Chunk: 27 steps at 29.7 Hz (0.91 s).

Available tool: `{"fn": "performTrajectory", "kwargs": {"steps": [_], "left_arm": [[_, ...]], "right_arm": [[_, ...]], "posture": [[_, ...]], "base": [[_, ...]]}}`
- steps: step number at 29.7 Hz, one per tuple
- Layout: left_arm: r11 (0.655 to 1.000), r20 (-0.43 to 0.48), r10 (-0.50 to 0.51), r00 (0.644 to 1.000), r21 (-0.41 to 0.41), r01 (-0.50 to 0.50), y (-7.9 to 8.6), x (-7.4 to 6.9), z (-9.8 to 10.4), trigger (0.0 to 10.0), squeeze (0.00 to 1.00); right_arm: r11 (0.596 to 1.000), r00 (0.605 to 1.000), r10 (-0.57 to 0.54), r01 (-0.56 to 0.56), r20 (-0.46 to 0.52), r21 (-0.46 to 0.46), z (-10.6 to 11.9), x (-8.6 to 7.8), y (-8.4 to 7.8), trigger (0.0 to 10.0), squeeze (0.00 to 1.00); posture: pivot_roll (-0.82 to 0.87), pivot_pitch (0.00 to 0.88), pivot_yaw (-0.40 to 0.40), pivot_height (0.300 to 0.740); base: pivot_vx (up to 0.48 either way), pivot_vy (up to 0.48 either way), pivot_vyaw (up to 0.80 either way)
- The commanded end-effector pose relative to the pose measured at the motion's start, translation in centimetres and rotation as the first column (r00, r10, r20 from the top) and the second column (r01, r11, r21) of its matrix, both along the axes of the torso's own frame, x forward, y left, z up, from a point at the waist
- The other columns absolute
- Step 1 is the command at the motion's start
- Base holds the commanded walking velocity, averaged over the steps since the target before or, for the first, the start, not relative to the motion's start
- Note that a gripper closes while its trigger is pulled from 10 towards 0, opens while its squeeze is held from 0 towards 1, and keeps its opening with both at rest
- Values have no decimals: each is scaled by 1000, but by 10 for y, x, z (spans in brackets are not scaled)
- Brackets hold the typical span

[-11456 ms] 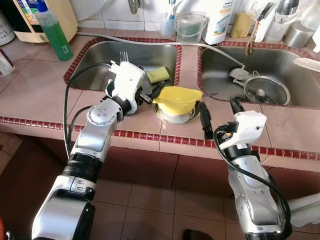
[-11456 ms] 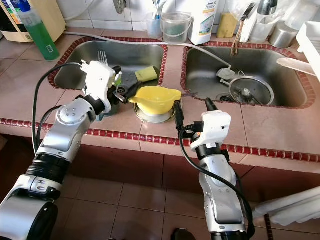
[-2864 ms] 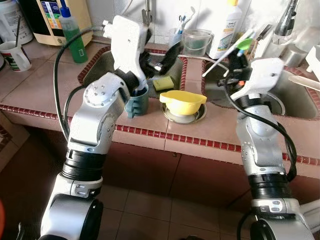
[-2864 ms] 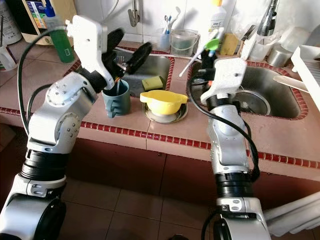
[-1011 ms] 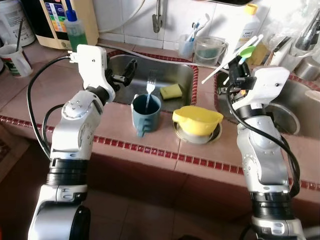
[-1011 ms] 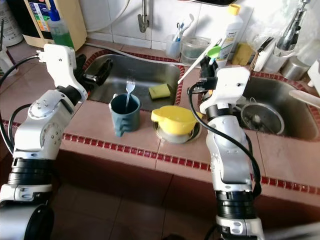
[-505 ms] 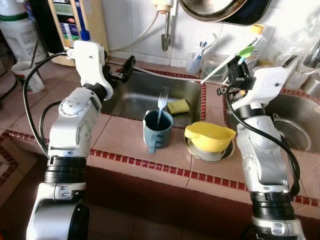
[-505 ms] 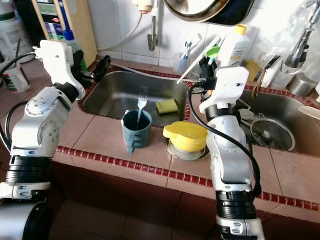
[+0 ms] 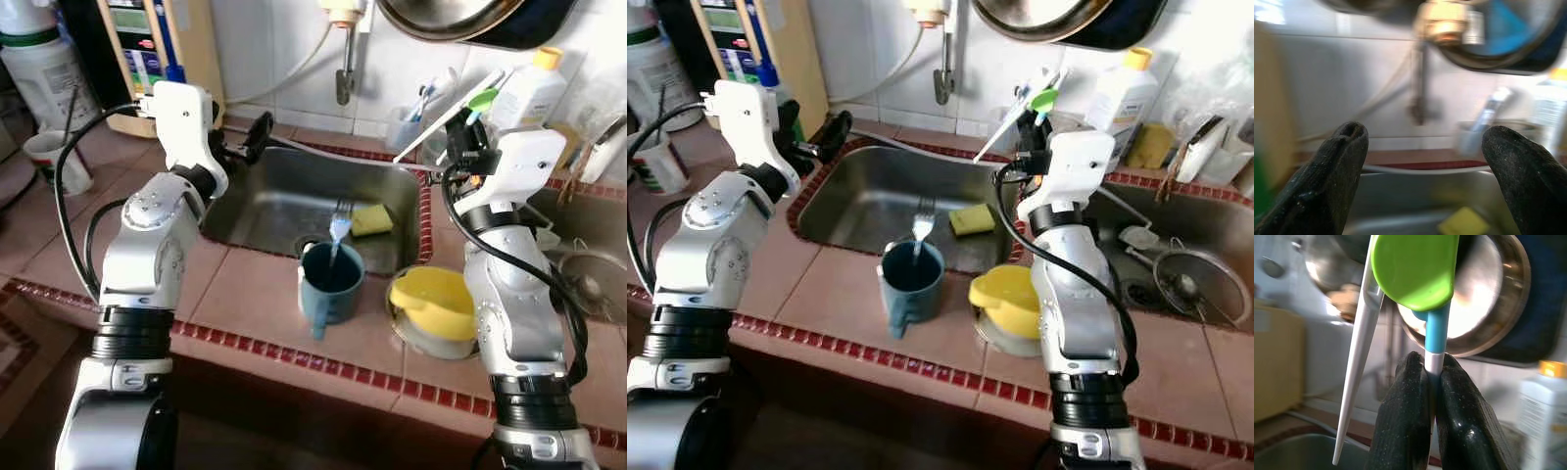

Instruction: Kitchen organization

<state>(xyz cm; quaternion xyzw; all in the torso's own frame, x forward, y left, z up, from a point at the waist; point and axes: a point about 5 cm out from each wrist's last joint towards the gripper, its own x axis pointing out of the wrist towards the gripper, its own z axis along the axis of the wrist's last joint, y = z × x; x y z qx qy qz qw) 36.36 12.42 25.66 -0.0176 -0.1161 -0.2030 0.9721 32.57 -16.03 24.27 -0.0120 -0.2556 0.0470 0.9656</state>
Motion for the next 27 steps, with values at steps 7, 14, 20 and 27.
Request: {"fn": "performTrajectory", "kwargs": {"steps": [7,14,20,27], "left_arm": [[997,33,-65,997,46,64,-4,-6,6,10000,0],[988,18,-123,992,99,121,-12,-11,-1,10000,0],[969,9,-205,979,142,202,-22,-21,-6,10000,0],[946,-15,-276,961,171,274,-34,-32,-13,10000,0]], "right_arm": [[1000,1000,14,-14,2,17,9,4,-5,10000,0],[999,996,-9,13,-85,44,5,18,-28,10000,0],[996,986,-18,32,-167,81,-4,30,-44,10000,0],[995,975,-15,37,-223,93,-14,41,-51,10000,0]], "posture": [[-190,51,-9,732],[-191,62,-5,732],[-190,68,-3,732],[-186,85,1,732]], "base": [[0,0,0],[0,0,0],[0,0,0],[0,0,0]]}}
